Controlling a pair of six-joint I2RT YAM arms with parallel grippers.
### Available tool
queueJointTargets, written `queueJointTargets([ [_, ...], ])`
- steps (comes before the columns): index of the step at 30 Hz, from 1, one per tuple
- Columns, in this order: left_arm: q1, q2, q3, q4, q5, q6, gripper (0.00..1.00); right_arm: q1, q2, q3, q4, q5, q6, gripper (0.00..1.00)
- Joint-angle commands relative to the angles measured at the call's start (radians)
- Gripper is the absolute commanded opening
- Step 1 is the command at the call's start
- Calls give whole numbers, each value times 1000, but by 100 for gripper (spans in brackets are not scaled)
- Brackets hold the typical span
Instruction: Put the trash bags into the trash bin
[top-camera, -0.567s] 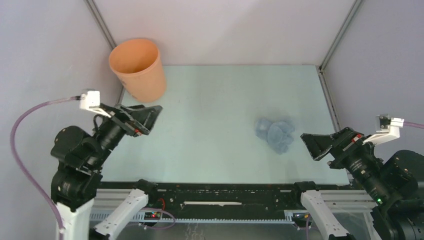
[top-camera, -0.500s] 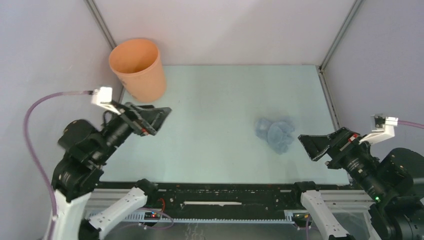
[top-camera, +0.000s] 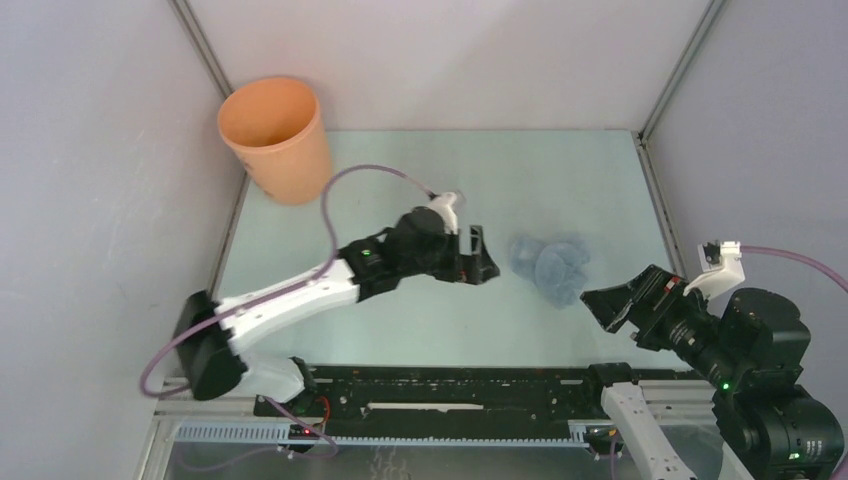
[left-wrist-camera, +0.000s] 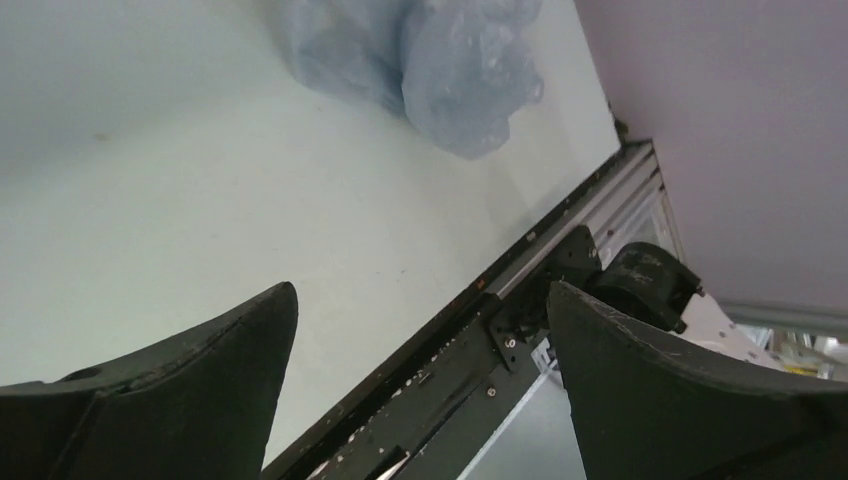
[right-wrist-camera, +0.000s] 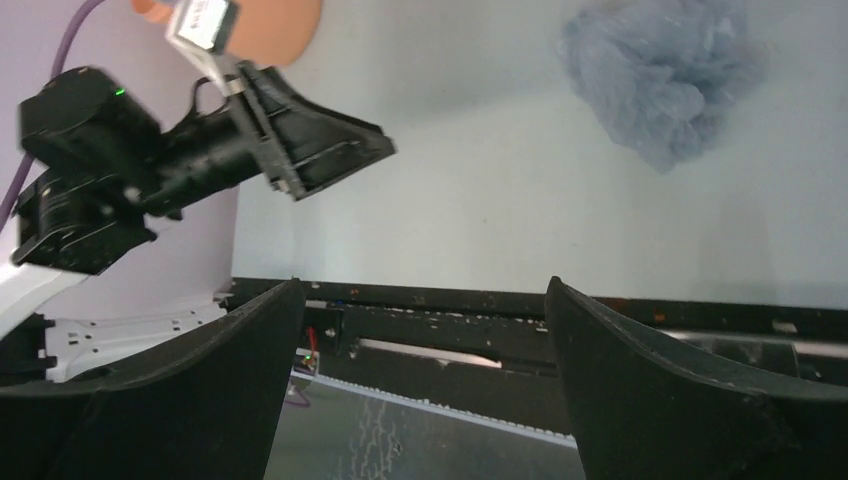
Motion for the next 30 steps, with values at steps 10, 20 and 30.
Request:
queueJointTargets([
  [10,86,612,271,409,336,-101,86,-4,37,-127,-58,61,-31,96],
  [20,127,902,489,279,336,25,100,-5,86,-163,-45,32,-32,96],
  [30,134,1015,561,388,434,-71,52,-4,70,-232,-47,42,-41,96],
])
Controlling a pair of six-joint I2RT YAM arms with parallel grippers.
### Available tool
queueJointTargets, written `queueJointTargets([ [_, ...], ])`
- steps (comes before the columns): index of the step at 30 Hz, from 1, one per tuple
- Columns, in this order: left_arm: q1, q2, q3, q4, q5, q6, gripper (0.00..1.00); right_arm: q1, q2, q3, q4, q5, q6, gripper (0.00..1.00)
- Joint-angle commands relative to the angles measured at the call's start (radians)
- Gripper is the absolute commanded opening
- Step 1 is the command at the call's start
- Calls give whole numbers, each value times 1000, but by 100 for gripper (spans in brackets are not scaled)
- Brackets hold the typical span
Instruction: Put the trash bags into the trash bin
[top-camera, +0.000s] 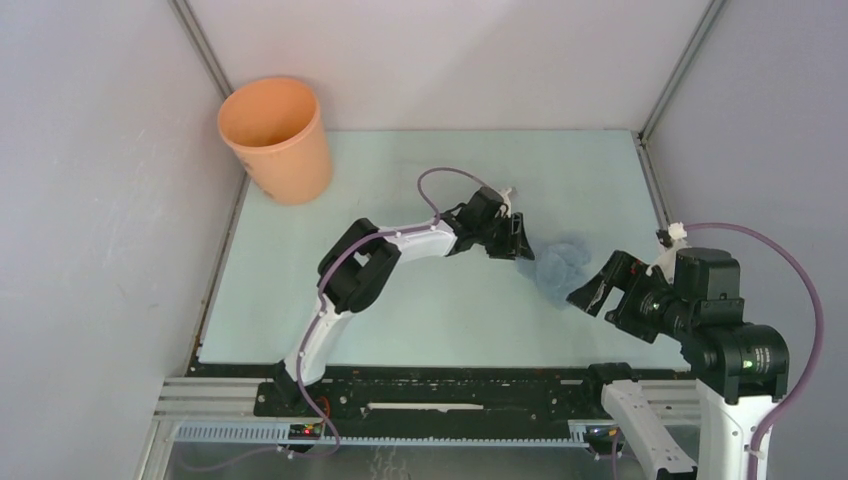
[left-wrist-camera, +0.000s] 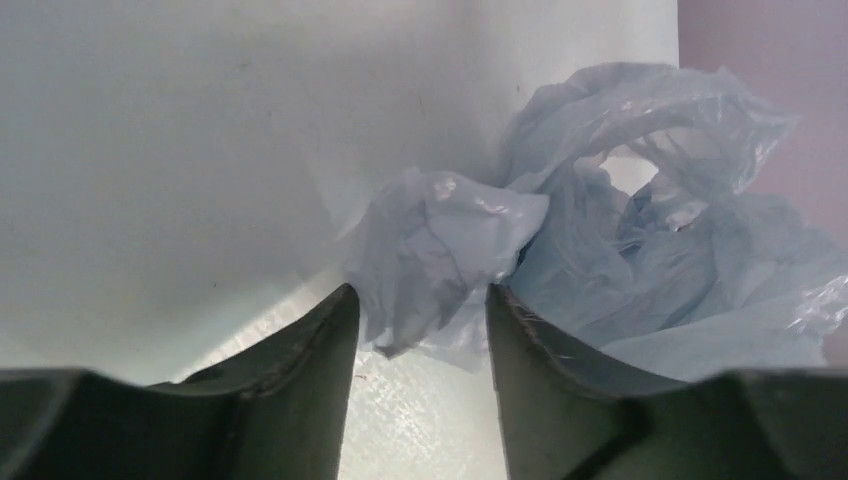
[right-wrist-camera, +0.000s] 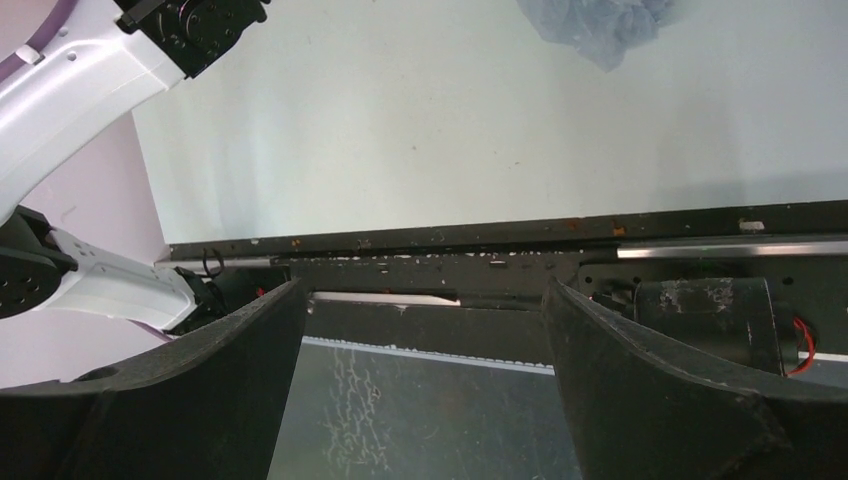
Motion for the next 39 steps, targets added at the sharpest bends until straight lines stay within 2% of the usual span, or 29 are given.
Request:
queueJointTargets([
  [1,4,15,27,93,60,-69,34,-3,-6,-26,16,-9,-24,96],
  [4,9,-70,-53,117,27,-75,11,-4,-6,-55,20,-20,-36,96],
  [6,14,-182,-125,82,-26,-43,1,-4,2,-77,25,-22,-49,96],
  [13,1,-731,-527,53,-141,-73,0,15,72,-202,174,-110,-54,95],
  [17,-32,-965,-641,-90,-232,-88,0,180,158,-266,352,-67,34,94],
  [19,-40,-1031,-665,-114,-205,-99,0,284,228,-259,420,-47,80,95],
  [21,-38,-1087,-675,-148,-188,-95,0,323,299,-263,471,-48,118,95],
  [25,-15,-1147,-697,-102,-73,-51,0,304,394,-275,595,-116,111,91],
  [27,-14,-1150,-682,-99,-30,30,0,256,430,-275,665,-229,101,90],
  [30,13,-1109,-611,-234,6,158,0,141,472,-274,709,-363,108,90],
  [33,48,-1067,-569,-247,76,228,0,51,511,-272,756,-447,120,93],
  [39,51,-918,-348,-451,126,462,0,67,650,-238,737,-489,164,93],
])
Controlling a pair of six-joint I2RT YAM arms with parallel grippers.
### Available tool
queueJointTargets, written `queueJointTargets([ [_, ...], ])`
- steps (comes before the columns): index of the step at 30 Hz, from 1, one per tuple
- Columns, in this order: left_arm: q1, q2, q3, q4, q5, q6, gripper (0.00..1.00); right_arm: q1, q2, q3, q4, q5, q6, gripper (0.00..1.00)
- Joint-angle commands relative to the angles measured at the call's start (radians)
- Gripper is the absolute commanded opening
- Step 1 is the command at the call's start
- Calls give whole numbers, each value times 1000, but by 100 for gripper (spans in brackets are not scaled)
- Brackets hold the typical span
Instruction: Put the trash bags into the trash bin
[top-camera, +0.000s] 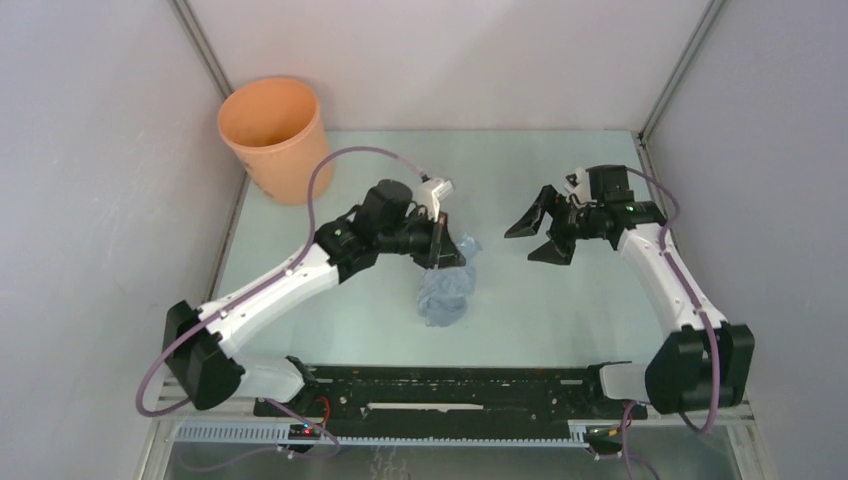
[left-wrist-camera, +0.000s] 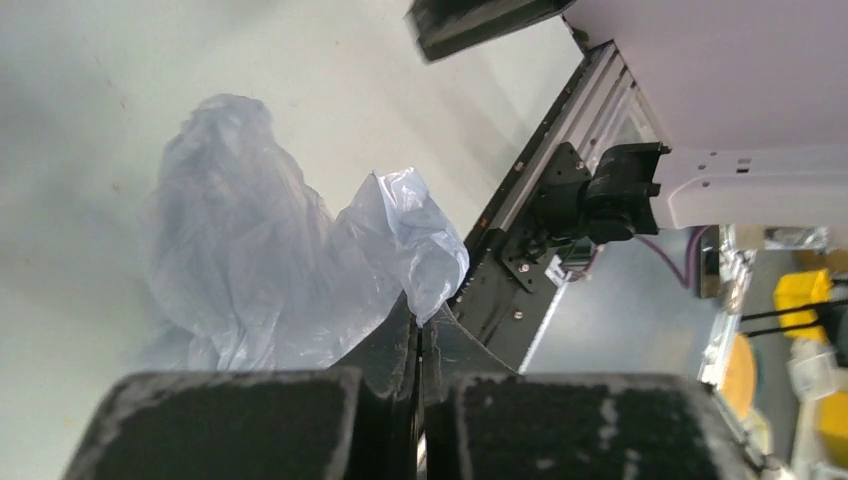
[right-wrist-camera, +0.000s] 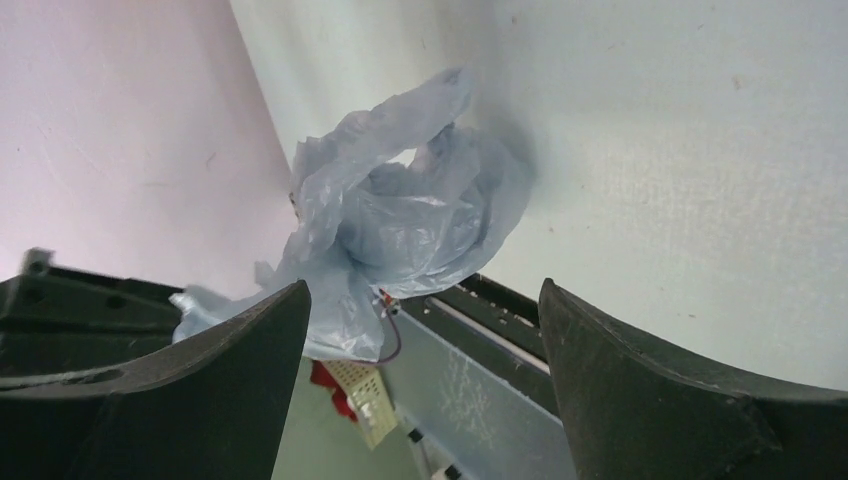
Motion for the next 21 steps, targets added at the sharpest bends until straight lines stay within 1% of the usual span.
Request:
queueJointTargets([
  [1,2,78,199,-158,81,244,0,24,71,35,33,-70,61,93],
  [4,3,96,255,-203,87,295,0,30,95,33,54,-33,119,94],
  [7,3,73,287,-199,106,241,0,25,100,33,83,-64,158,93],
  [8,2,59,274,-183,109,212,0,22,93,34,90,-60,153,93],
  [10,3,30,221,-103,119,155,0,22,72,33,113,-65,92,94],
  [13,3,2,157,-16,162,82,0,34,4,-22,214,-109,-49,93],
  [16,8,-5,185,-41,235,47,0,22,-104,-92,298,-101,-118,93],
  [17,10,-14,190,-56,244,44,0,2,-143,-121,332,-104,-100,94],
  [18,15,-30,187,-63,246,41,0,-32,-184,-153,367,-138,-59,95],
  [20,24,-70,166,-70,228,43,0,-141,-222,-221,462,-255,62,96],
  [21,27,-89,154,-80,203,52,0,-188,-223,-236,464,-292,97,96],
])
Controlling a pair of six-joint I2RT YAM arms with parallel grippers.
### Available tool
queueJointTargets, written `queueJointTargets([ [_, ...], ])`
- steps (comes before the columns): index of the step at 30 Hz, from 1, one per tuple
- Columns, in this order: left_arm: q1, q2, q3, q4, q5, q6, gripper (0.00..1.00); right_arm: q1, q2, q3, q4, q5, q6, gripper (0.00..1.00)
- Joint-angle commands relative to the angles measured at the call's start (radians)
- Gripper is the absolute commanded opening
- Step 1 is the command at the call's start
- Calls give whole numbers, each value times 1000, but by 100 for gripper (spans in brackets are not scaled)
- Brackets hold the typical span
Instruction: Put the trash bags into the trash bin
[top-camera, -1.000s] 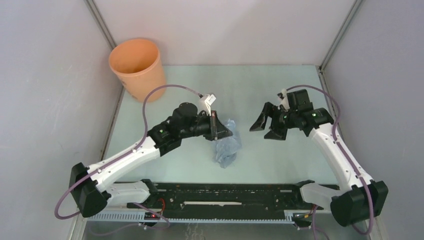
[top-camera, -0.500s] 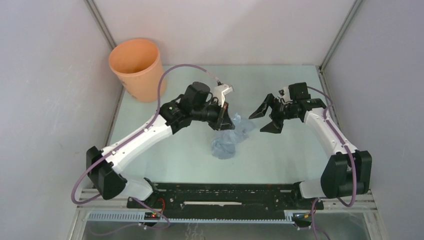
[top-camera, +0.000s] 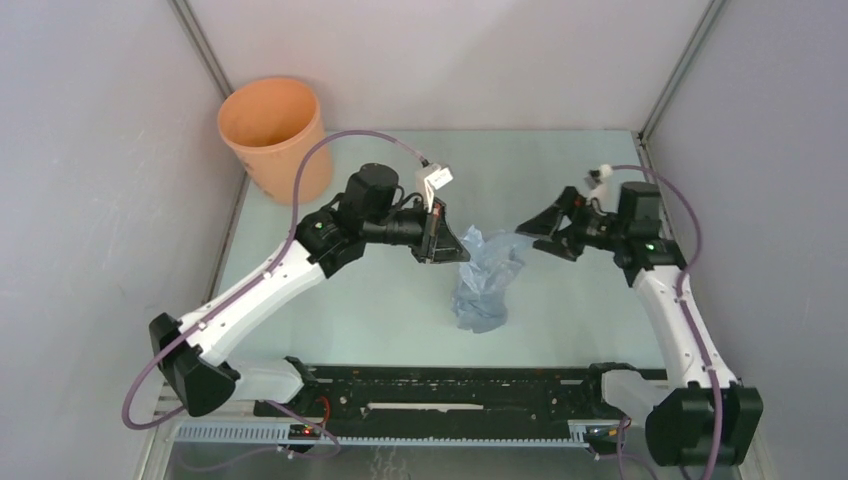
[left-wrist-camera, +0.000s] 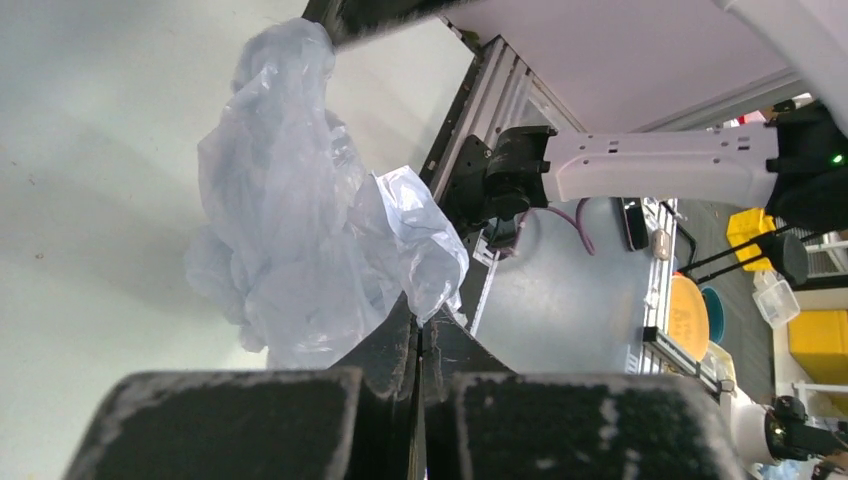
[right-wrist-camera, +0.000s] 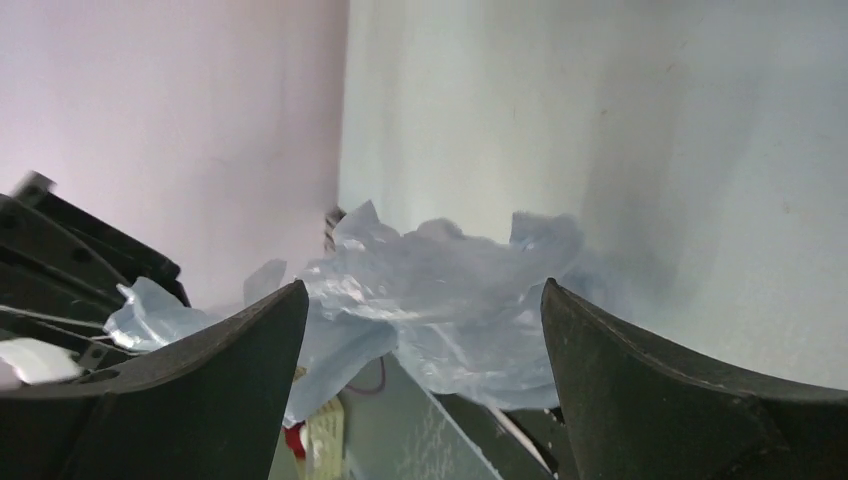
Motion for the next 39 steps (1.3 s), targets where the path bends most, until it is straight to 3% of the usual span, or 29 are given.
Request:
queueJointTargets([
  [1,21,-116,-41,0,-8,-21,0,-144,-45,-56,104,-152,107,96],
  [4,21,-139,-78,27,-22,-51,0,-66,-28,-10,-36,-29,198,96],
  [8,21,-122,-74,47,3,-63,0,-21,-36,5,-79,58,391,100],
  [13,21,-118,-92,74,20,-76,0,87,3,5,-12,107,568,99],
  [19,20,-145,-139,108,34,-93,0,224,110,5,95,148,647,98],
  [21,20,-153,-147,106,33,-90,0,221,135,5,127,141,649,89],
  [22,20,-157,-148,98,23,-85,0,209,142,5,142,134,647,79],
  [23,20,-164,-146,79,7,-76,0,195,147,5,162,127,644,63],
  [24,22,-170,-143,60,-18,-66,0,178,149,5,189,115,642,40],
  [27,38,-183,-111,11,-83,-44,0,117,143,10,274,60,660,2],
  [31,72,-179,11,-122,-347,-21,0,36,121,80,276,68,626,0],
  [36,89,-151,193,-204,-514,67,0,-102,74,181,240,48,526,0],
  [39,90,-105,341,-291,-582,131,0,-110,46,278,144,79,369,0],
])
